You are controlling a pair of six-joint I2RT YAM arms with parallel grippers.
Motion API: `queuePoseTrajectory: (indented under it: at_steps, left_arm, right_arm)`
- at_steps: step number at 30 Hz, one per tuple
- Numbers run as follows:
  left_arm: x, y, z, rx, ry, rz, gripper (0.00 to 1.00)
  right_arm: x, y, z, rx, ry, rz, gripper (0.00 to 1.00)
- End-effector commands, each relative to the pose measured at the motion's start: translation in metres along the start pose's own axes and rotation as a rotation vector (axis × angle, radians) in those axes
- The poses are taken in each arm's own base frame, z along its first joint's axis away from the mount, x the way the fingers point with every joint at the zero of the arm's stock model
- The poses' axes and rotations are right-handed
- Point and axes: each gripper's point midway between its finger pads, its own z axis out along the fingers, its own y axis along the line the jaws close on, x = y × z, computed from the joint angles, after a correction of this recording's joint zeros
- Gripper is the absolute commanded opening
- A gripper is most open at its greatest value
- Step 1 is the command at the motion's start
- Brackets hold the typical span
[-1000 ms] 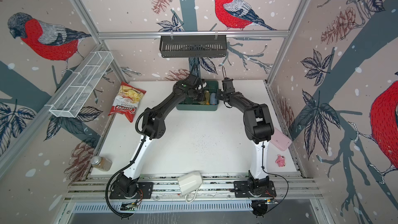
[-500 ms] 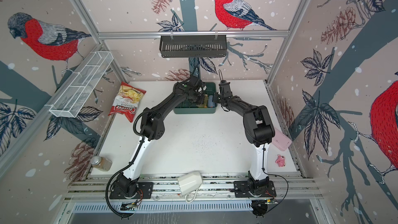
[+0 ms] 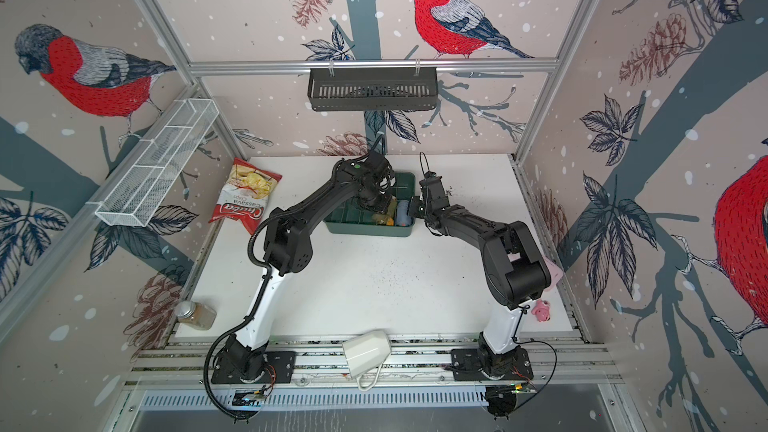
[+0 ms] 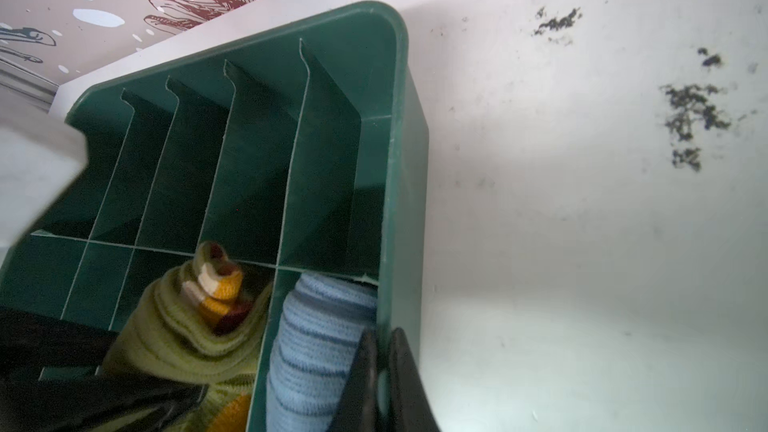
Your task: Roll the socks
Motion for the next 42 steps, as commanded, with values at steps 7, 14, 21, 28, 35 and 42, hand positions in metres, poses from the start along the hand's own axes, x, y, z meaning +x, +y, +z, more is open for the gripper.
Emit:
queuePoseTrajectory:
  at_steps: [7, 14, 21, 28, 35, 42]
  left_arm:
    - [0.015, -0.016, -0.016, -0.077, 0.032, 0.021, 0.00]
    - [0.034, -0.033, 0.002, -0.091, 0.094, 0.019, 0.00]
    - [0.041, -0.025, 0.011, -0.157, 0.119, -0.027, 0.00]
    - [0.035, -0.025, 0.022, -0.144, 0.071, -0.089, 0.00]
    - [0.039, -0.027, 0.038, -0.114, 0.089, -0.106, 0.00]
    - [0.033, -0.029, 0.039, -0.051, 0.024, -0.136, 0.06]
  right_arm:
    - [0.011, 0.002, -0.013, 0.003, 0.018, -0.015, 0.01]
    - [0.016, 0.004, -0.015, -0.020, 0.021, -0.014, 0.01]
    - [0.016, 0.004, -0.017, -0.026, 0.015, -0.015, 0.01]
    - [0.017, 0.004, -0.015, -0.034, 0.019, -0.018, 0.02]
    - [0.018, 0.004, -0.013, -0.040, 0.023, -0.015, 0.02]
    - [0.020, 0.002, -0.010, -0.035, 0.032, -0.015, 0.02]
